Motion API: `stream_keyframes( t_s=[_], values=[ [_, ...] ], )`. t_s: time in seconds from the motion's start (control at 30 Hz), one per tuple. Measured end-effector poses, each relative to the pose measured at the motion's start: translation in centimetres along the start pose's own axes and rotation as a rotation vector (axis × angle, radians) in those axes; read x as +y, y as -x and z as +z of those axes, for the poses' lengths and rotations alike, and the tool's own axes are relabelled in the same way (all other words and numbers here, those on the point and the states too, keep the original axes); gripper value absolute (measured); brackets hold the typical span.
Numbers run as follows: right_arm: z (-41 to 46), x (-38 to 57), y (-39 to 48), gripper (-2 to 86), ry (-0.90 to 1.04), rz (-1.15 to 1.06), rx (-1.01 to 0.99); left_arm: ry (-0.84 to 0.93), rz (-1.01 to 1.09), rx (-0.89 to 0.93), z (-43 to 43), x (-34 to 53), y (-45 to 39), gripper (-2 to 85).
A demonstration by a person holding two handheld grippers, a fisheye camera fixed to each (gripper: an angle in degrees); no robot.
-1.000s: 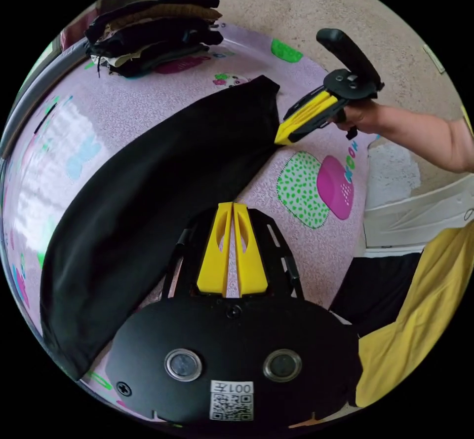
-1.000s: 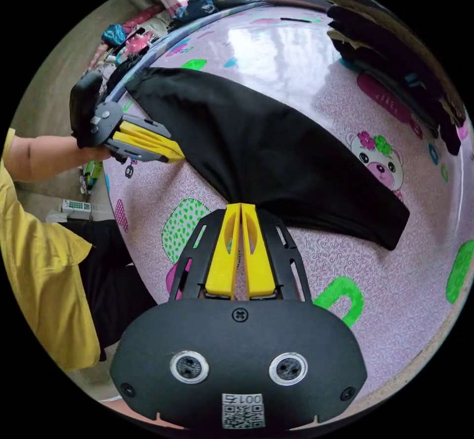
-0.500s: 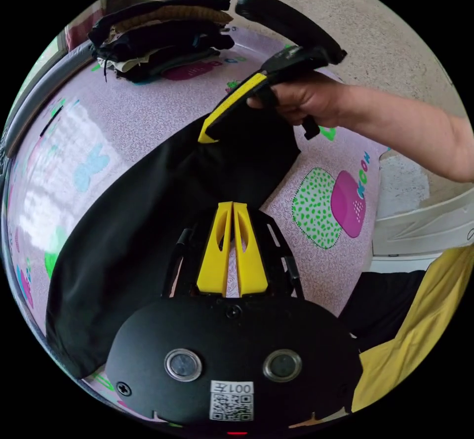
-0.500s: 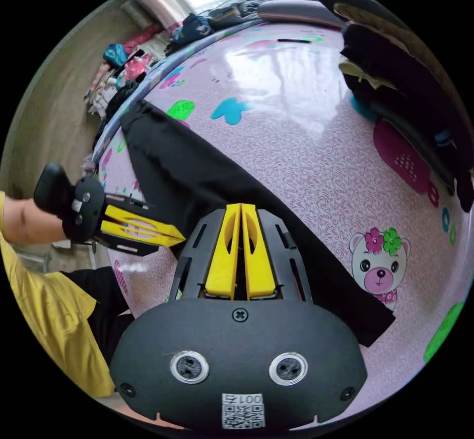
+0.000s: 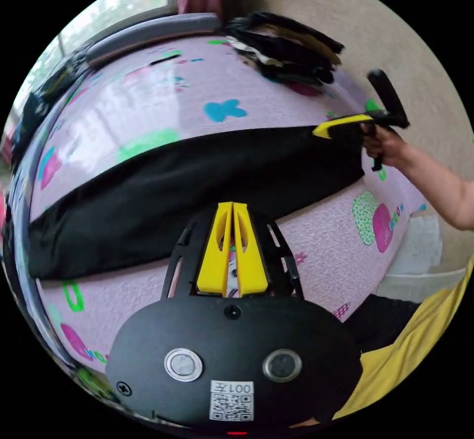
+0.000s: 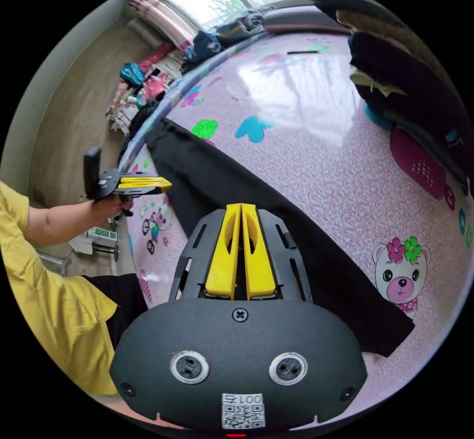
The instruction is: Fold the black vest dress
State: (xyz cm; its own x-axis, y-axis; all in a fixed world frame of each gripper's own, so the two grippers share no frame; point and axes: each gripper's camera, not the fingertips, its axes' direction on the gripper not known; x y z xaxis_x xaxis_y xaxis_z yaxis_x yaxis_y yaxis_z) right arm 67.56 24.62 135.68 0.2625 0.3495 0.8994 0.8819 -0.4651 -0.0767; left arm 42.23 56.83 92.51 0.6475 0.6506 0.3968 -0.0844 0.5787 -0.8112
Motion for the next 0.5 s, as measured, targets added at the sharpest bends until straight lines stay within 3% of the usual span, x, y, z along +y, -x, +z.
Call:
stream_keyframes(
  t_s=[0.27, 0.5],
  values=[
    [1.6, -8.1, 9.1, 0.1, -0.025, -0.244, -0.182, -0.071, -0.553, -0.128, -3.6, 13.7, 17.1, -1.3],
    [10.5, -23.1, 22.2, 0.2, -0.004, -0.432, -0.271, -0.202, -0.614, -0.149, -5.6, 21.8, 29.3, -1.3]
  ],
)
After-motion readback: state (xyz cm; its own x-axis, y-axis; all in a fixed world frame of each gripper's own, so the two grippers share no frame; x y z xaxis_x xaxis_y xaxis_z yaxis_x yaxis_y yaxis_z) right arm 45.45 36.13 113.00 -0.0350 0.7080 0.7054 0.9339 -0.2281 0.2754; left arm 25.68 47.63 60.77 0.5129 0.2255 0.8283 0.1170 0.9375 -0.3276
